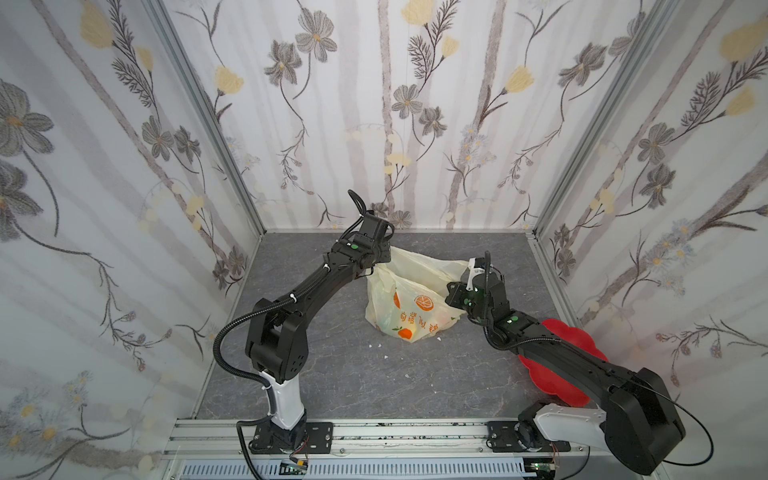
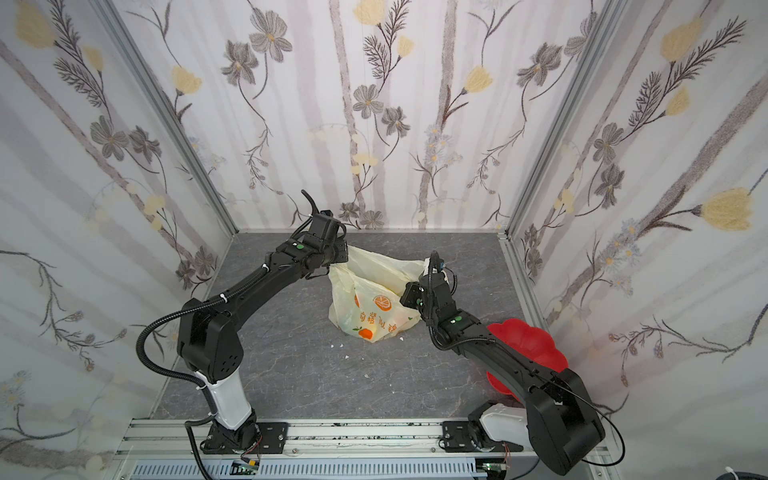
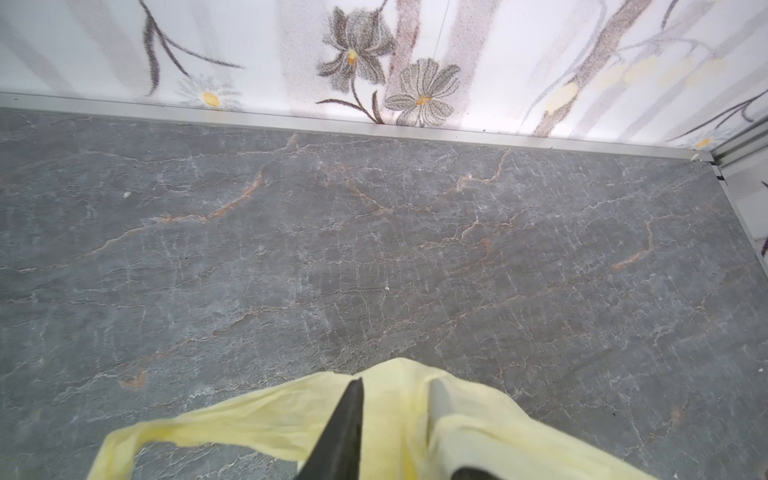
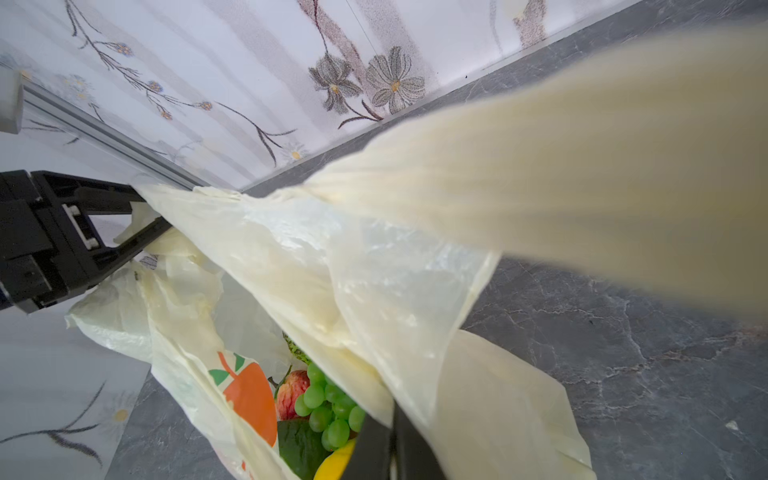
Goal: Take the fake fruits out of the plastic bag
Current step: 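Spread the bag opening with both grippers, pulling the rims apart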
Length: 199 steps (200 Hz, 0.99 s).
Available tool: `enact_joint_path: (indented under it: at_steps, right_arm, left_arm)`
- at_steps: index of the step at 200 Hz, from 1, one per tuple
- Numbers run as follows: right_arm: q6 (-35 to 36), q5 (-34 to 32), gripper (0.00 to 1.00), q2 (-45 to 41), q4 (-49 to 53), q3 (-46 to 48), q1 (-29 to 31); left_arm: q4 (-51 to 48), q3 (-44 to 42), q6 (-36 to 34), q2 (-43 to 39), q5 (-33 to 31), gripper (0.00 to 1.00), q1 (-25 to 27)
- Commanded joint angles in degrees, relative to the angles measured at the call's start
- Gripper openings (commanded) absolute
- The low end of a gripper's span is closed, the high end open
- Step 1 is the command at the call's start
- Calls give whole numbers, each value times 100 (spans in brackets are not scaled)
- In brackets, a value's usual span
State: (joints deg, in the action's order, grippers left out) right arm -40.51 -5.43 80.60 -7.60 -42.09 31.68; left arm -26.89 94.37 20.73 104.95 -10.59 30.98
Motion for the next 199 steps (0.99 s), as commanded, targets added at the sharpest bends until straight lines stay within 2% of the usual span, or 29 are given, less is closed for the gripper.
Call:
enact_joint_path:
  at_steps: [1,13,38,61,91,151,199]
  right_arm:
    - [-196,198,0,35,-339,80,88]
    - [-149,81,0,18,-285,66,181]
    - [-27,-186,0,-52,-183,-5,416]
    - [51,-463,0,-89,-51,-62,643]
    - [97,-764,0,-179,51,-63,902]
    - [200,-1099,0,-377,128,-63,1042]
    - [122,-1420,0,-405,173,-6,981]
  left_arm:
    - [97,-84,-57,-273,-305,48,222]
    - [88,-219,-11,-541,-421,57,384]
    - [42,-473,120,-1090,-980,70,771]
    - [-87,-512,200,-1226,-1245,70,1131]
    - [-547,-242,320,-758,-1458,70,1478]
    - [-760,-309,606,-54,-1687,74,1244]
    - [-735,-951,815,-130,-1671,73,1077]
